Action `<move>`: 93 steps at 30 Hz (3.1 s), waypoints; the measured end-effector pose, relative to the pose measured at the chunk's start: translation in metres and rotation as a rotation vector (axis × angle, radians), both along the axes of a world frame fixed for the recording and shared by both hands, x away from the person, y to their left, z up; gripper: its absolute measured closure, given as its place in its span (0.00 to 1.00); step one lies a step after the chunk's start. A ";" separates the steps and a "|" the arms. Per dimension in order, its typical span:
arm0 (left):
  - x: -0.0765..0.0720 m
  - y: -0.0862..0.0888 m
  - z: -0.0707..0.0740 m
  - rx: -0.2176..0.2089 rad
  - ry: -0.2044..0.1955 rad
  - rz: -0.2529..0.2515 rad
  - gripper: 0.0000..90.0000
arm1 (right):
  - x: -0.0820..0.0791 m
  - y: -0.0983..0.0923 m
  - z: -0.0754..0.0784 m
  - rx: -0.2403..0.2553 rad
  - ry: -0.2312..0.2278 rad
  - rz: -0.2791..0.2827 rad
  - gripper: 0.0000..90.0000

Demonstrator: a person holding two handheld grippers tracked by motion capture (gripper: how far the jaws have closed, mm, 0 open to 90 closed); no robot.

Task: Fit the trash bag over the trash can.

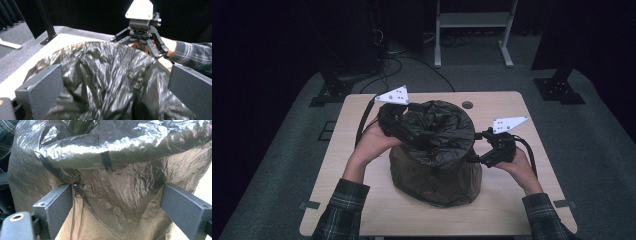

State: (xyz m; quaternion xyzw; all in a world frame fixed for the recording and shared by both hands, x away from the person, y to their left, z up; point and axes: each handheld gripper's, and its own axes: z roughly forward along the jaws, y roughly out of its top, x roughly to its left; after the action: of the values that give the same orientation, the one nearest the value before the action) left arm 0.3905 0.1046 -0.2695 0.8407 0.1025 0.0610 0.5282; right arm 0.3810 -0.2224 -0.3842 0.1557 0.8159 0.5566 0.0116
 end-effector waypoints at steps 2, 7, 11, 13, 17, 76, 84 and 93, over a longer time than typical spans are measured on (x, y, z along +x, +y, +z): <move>0.003 -0.007 0.003 0.012 0.000 -0.004 0.00 | 0.001 0.004 0.000 -0.001 -0.004 -0.001 0.11; 0.011 -0.026 0.002 0.082 0.007 0.005 0.00 | 0.000 0.006 0.002 -0.006 -0.010 -0.011 0.11; 0.018 -0.038 -0.004 0.144 0.015 0.017 0.00 | 0.001 0.000 0.004 0.001 -0.017 -0.034 0.11; 0.021 -0.045 -0.008 0.179 0.021 0.024 0.00 | 0.001 -0.003 0.005 0.002 -0.019 -0.043 0.11; 0.025 -0.059 -0.015 0.262 0.036 0.028 0.00 | 0.000 -0.008 0.007 0.000 -0.023 -0.052 0.11; 0.018 -0.104 -0.052 0.519 0.139 -0.038 0.00 | -0.006 -0.022 0.006 -0.001 -0.018 -0.068 0.11; 0.022 -0.104 -0.052 0.524 0.144 -0.023 0.00 | -0.005 -0.023 0.005 -0.001 -0.014 -0.069 0.11; 0.043 -0.096 -0.045 0.509 0.146 0.043 0.00 | -0.005 -0.023 0.005 0.004 -0.016 -0.072 0.11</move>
State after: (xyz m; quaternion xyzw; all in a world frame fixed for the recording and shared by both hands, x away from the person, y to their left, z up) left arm 0.4335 0.0082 -0.3144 0.9463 0.1395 0.0350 0.2896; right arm 0.3758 -0.2453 -0.3788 0.1806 0.8087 0.5586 0.0381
